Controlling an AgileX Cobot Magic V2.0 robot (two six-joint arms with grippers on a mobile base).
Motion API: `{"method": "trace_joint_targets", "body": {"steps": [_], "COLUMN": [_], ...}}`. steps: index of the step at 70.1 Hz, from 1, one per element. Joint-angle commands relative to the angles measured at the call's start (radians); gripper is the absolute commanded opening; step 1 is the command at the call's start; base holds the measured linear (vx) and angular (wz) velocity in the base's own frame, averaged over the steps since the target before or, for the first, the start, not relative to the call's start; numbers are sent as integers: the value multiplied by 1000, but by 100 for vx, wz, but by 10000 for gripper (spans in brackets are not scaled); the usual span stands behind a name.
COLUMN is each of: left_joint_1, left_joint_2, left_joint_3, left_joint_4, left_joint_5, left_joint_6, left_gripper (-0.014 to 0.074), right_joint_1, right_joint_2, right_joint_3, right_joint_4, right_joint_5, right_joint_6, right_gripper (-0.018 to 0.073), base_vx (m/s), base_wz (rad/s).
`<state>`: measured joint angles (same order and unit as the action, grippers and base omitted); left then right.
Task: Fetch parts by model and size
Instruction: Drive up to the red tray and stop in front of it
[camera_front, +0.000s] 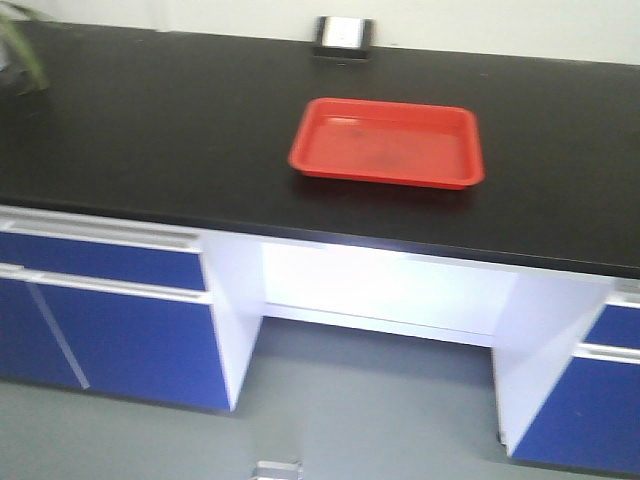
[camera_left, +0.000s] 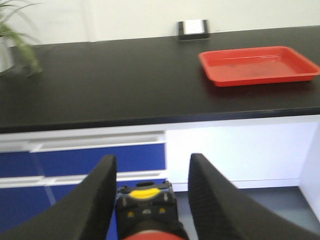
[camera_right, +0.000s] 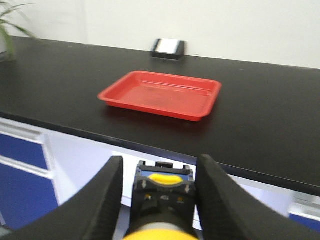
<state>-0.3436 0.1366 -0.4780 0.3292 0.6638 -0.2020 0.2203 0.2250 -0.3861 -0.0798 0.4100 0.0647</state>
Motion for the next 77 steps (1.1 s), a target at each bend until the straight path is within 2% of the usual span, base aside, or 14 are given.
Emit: {"method": "trace_joint_targets", "body": {"steps": [1, 30, 77], "left_joint_1": [-1, -1, -1], "left_joint_2": [21, 21, 21], "left_joint_3": [-25, -25, -25], "left_joint_4": [11, 11, 11], "left_joint_5": [-72, -72, -72], "left_joint_6": [-4, -4, -4], "left_gripper": [-6, -6, -6], "right_joint_1": [-1, -1, -1], "right_joint_2": [10, 10, 10], "right_joint_3": [-28, -28, -28], "right_joint_4": [-11, -11, -11], "right_joint_5": [-80, -80, -80], "right_joint_6": [-9, -9, -9], "right_gripper": [-5, -5, -5], "base_vx": [13, 12, 12], "base_wz": [-66, -39, -3]}}
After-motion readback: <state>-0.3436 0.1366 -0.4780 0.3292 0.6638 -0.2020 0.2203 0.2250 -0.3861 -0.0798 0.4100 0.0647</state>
